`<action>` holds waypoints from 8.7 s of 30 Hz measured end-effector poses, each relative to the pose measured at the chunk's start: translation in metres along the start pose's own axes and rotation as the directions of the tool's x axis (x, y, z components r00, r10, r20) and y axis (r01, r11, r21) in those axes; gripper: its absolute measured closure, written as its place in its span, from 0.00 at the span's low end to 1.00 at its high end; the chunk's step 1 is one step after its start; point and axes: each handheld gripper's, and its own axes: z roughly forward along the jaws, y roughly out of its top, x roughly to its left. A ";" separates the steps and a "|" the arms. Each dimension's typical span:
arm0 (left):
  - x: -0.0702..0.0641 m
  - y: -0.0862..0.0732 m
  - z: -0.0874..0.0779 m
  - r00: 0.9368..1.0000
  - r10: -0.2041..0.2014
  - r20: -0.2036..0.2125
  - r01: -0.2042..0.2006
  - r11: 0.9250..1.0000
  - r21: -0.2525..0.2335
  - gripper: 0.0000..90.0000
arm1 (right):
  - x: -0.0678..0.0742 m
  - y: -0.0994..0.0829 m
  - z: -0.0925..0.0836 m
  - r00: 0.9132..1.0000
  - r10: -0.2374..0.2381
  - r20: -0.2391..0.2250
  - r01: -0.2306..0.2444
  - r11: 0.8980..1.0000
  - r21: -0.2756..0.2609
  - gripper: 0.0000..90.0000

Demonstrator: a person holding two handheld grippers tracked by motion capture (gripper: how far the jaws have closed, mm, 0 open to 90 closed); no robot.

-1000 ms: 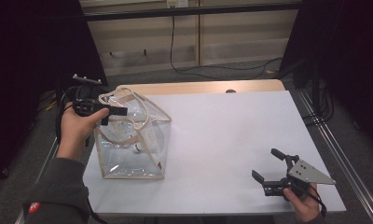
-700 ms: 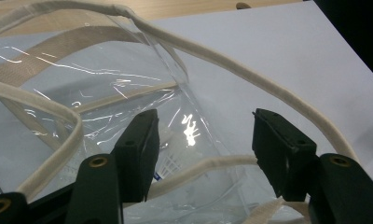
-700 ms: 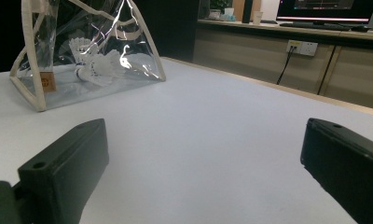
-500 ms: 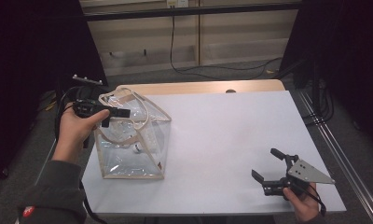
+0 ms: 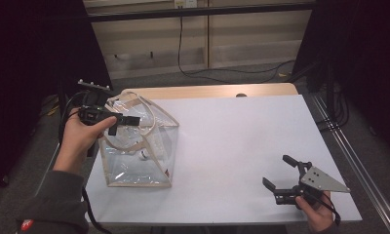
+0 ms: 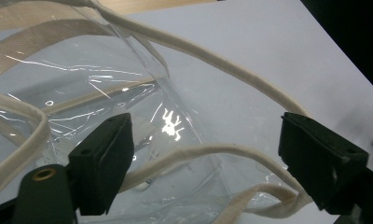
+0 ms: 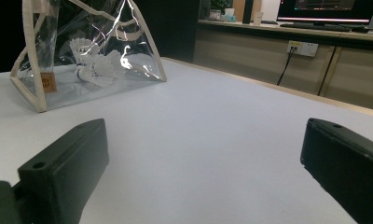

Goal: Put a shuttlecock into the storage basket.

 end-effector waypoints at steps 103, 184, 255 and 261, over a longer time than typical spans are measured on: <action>-0.007 -0.061 0.002 0.977 0.110 0.180 -0.112 0.994 0.002 0.15 | 0.001 0.000 -0.003 1.000 0.001 0.009 -0.001 1.000 0.004 0.01; -0.013 -0.101 0.022 0.935 0.158 0.318 -0.154 0.987 -0.038 0.22 | 0.001 0.000 -0.004 1.000 0.002 0.011 -0.002 1.000 0.006 0.01; 0.003 -0.151 0.046 0.950 0.148 0.274 -0.134 0.989 -0.068 0.18 | 0.001 0.000 -0.004 1.000 -0.006 0.007 0.006 1.000 0.006 0.01; 0.005 -0.153 0.048 0.951 0.143 0.273 -0.130 0.989 -0.066 0.18 | 0.001 -0.001 -0.004 1.000 -0.008 0.007 0.008 1.000 0.009 0.01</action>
